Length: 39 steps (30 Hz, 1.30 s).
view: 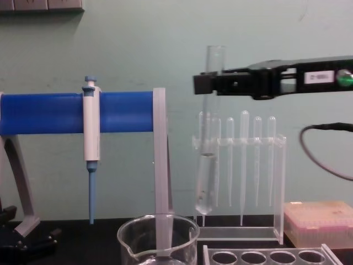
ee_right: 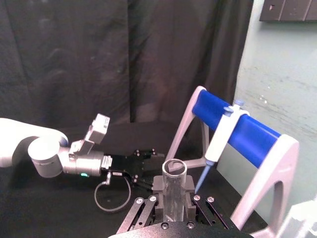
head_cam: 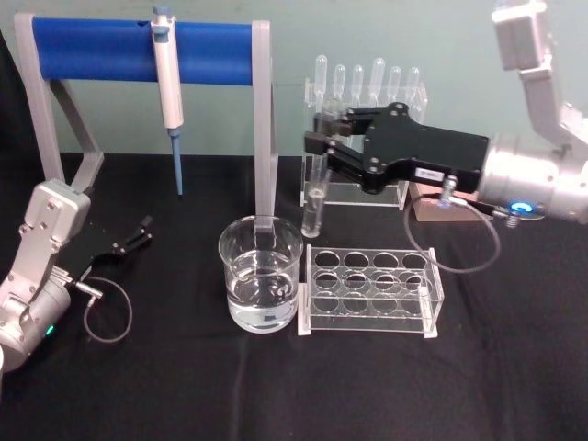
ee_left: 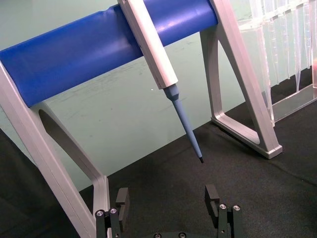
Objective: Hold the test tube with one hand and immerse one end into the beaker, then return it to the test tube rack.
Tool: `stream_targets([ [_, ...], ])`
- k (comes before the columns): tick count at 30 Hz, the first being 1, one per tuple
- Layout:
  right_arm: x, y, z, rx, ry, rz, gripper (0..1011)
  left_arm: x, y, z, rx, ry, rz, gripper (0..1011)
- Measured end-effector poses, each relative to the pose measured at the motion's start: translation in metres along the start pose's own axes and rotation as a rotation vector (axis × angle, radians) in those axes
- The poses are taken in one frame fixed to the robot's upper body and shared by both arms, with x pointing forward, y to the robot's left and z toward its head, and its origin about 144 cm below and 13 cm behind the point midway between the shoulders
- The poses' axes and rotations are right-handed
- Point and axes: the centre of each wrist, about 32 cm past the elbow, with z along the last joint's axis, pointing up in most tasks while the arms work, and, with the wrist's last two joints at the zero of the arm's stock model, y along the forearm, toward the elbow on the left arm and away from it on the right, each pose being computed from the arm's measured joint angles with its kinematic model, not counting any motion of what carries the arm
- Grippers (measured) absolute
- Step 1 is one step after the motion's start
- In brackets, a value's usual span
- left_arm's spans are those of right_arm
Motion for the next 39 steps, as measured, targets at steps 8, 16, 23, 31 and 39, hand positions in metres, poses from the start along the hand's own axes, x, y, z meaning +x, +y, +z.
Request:
stream_targets([
  [8, -0.005, 0.028, -0.008, 0.018, 0.036, -0.004, 241, 0.000, 0.000, 0.000, 0.000, 0.000, 0.000, 1000],
  [16, -0.007, 0.043, -0.023, 0.022, 0.049, 0.012, 241, 0.000, 0.000, 0.000, 0.000, 0.000, 0.000, 1000],
  [23, -0.012, 0.052, -0.044, 0.017, 0.060, 0.036, 241, 0.000, 0.000, 0.000, 0.000, 0.000, 0.000, 1000],
  [31, -0.017, 0.054, -0.070, -0.012, 0.071, 0.041, 241, 0.000, 0.000, 0.000, 0.000, 0.000, 0.000, 1000],
  [39, -0.018, 0.055, -0.088, -0.027, 0.070, 0.035, 241, 0.000, 0.000, 0.000, 0.000, 0.000, 0.000, 1000],
])
